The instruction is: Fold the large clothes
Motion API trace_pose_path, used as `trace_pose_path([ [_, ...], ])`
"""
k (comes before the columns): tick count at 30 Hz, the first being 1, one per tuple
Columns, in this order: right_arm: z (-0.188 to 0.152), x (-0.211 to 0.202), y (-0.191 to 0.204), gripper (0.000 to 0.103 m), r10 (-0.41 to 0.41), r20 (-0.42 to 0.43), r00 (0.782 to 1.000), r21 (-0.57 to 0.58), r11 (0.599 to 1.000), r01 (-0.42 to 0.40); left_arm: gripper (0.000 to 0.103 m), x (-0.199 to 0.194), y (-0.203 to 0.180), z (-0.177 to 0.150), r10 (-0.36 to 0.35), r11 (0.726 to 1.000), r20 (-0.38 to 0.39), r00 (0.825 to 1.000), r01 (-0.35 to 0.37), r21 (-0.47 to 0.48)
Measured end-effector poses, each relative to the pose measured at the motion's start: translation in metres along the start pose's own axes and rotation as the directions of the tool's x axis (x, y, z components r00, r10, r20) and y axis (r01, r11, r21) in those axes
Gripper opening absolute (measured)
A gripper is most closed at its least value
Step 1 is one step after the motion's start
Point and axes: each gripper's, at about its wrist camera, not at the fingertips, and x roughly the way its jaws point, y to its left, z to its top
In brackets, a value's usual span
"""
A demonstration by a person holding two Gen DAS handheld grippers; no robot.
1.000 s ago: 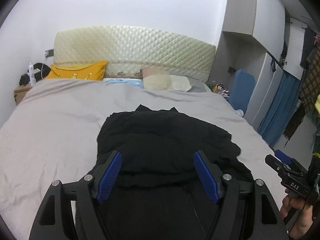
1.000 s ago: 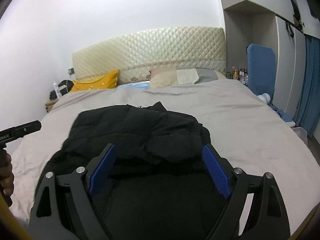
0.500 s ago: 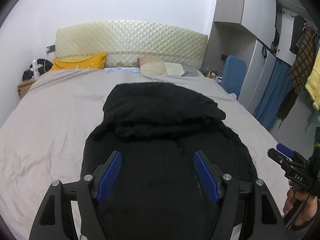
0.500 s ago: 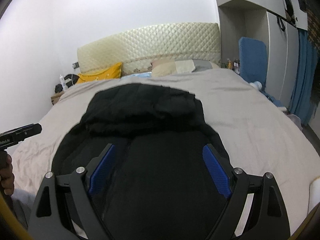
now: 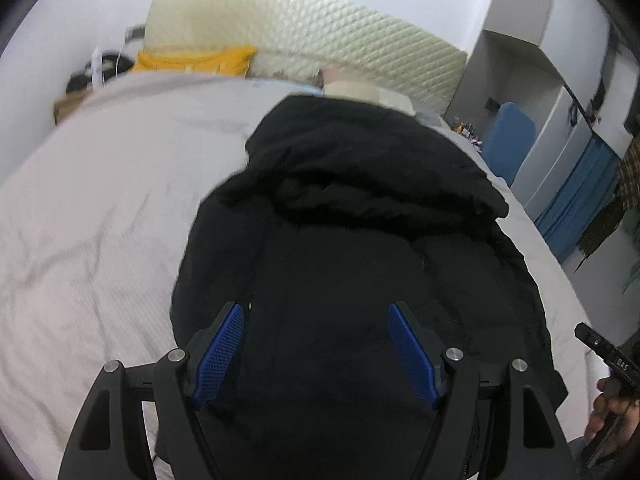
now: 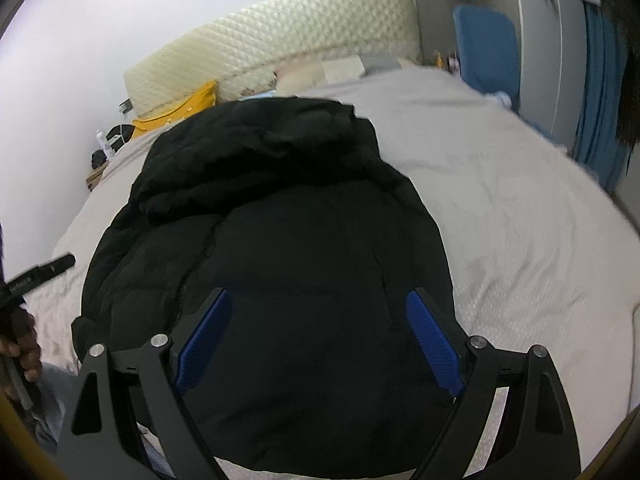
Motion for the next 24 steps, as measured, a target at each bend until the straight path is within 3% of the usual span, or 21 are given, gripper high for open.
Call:
trace_pose_path([
  [5,0.005,0.012,-0.04,0.093,-0.071,-0.067,0.995,0.12,0.99,0.079,0.074,0.013,0.018,-0.003,0.011,0.999,-0.034,0.999,-0.013,-0.041],
  [9,0.003,0.016,-0.064,0.103,-0.06,-0.089,0.994,0.23,0.97,0.079,0.074,0.017,0.027,-0.005,0.01,0.998,-0.048,0.999,-0.013,-0.063],
  [14,-0.009,0.036,-0.081,0.103,-0.11,-0.191,0.975,0.301,0.939,0.165,0.074,0.02,0.043,-0.003,-0.056,0.989,-0.066,0.996,0.046,-0.144],
  [17,-0.019,0.054,-0.093,0.103,-0.049,-0.258,0.965,0.373,0.916,0.146,0.08,0.02,0.056,-0.002,-0.081,0.977,-0.075,0.994,0.064,-0.202],
  [21,-0.044,0.078,-0.112,0.103,0.082,-0.335,0.939,0.525,0.844,0.113,0.082,0.025,0.076,-0.004,-0.143,0.944,-0.09,0.986,0.109,-0.311],
  [24,-0.05,0.082,-0.105,0.103,0.186,-0.321,0.929,0.564,0.825,0.03,0.082,0.027,0.082,-0.005,-0.11,0.943,-0.103,0.989,0.071,-0.326],
])
